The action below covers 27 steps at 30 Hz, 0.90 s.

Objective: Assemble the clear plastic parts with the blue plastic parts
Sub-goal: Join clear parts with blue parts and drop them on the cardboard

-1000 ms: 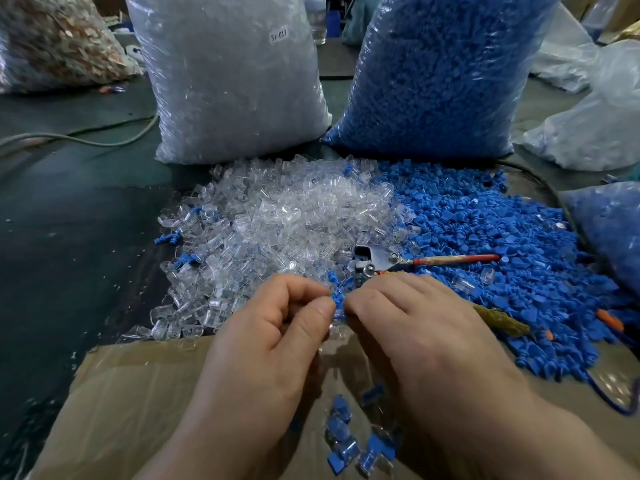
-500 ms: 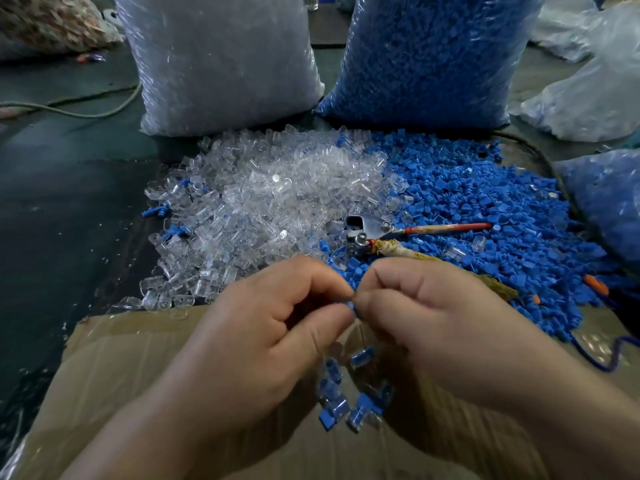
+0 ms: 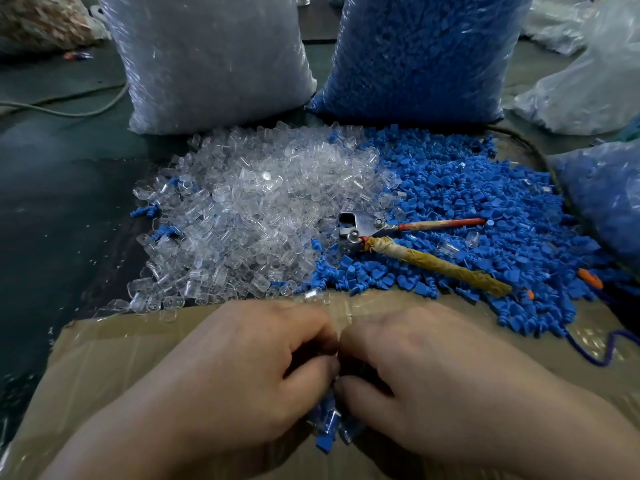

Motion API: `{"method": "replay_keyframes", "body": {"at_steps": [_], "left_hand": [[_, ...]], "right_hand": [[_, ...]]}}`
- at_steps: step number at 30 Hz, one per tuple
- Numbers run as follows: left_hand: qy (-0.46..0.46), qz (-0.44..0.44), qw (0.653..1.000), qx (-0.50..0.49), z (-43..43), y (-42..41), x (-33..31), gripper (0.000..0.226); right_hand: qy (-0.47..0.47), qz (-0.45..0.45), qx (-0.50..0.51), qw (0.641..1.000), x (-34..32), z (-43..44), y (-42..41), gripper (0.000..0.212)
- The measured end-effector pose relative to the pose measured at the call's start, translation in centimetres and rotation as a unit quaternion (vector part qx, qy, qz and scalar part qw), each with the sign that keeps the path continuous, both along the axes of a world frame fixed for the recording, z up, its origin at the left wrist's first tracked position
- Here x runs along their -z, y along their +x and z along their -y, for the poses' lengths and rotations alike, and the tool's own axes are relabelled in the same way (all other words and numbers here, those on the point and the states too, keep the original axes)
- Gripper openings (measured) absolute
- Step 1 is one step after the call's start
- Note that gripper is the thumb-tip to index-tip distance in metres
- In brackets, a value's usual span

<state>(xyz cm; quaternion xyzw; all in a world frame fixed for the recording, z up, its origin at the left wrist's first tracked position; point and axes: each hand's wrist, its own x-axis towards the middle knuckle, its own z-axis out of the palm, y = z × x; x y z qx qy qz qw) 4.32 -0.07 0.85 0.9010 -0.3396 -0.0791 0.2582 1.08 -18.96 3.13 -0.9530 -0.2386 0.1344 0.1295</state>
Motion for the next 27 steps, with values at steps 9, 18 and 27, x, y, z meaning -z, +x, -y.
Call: {"method": "replay_keyframes", "body": {"at_steps": [9,18,27], "left_hand": [[0.041,0.074,0.983,-0.164,0.2,0.9,1.4,0.049],[0.077,0.09,0.979,-0.166,1.3,0.9,1.5,0.047],[0.067,0.106,0.976,-0.178,1.4,1.0,1.6,0.028]], "right_hand": [[-0.022,0.122,0.127,0.984,1.7,0.0,2.8,0.033],[-0.014,0.127,0.091,0.988,2.8,-0.2,3.9,0.03],[0.009,0.148,0.113,0.982,2.5,0.4,3.6,0.014]]}}
